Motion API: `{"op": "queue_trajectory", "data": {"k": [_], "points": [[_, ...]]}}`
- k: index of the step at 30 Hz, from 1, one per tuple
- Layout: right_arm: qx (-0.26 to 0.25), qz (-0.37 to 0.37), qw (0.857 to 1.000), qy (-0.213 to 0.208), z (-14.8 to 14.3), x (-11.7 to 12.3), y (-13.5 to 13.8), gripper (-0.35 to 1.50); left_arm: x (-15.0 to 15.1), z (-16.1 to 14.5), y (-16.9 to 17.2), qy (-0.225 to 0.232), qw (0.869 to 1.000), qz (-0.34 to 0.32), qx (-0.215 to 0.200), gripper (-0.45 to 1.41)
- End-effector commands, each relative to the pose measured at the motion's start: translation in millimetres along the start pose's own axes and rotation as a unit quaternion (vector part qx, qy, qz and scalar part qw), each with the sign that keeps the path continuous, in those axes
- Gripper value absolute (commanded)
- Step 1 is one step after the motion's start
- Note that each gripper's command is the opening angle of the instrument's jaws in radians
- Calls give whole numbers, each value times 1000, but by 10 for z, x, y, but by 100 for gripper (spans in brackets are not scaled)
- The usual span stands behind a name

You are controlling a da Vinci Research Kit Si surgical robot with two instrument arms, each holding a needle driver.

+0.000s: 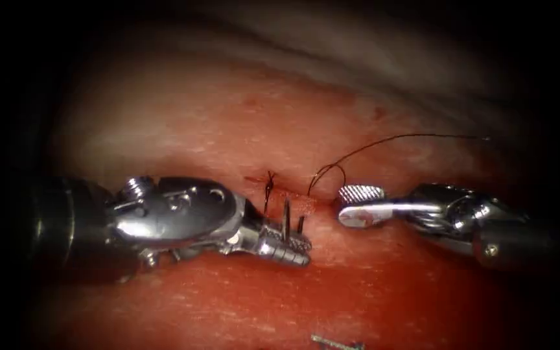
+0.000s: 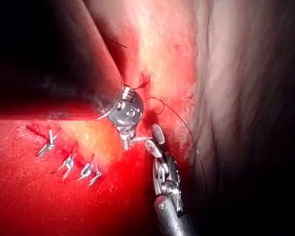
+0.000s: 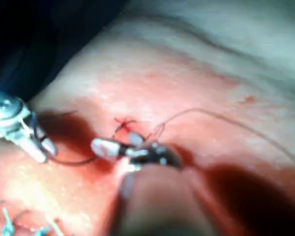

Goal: Wound Closure

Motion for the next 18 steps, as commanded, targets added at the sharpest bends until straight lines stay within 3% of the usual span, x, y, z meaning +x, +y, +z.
{"op": "queue_trajectory", "data": {"k": [1, 5, 7, 9, 13, 18], "points": [[2, -26, 1000, -1, 8, -3, 1, 131, 0, -2, 3, -18, 998, 61, 12, -35], [0, -76, 997, -6, 9, -4, 0, 131, 18, -22, 14, -51, 979, 183, 74, -35], [-15, -153, 988, -27, 11, -6, -2, 130, 29, -38, 22, -60, 960, 255, 99, -35], [-22, -183, 982, -36, 14, -7, -3, 130, 40, -47, 25, -63, 944, 298, 126, -35], [-27, -184, 982, -32, 29, -11, -10, 126, 61, -63, 27, -69, 918, 354, 165, -35], [-35, -187, 981, -27, 50, -17, -20, 125, 81, -78, 39, -43, 905, 376, 193, -35]]}}
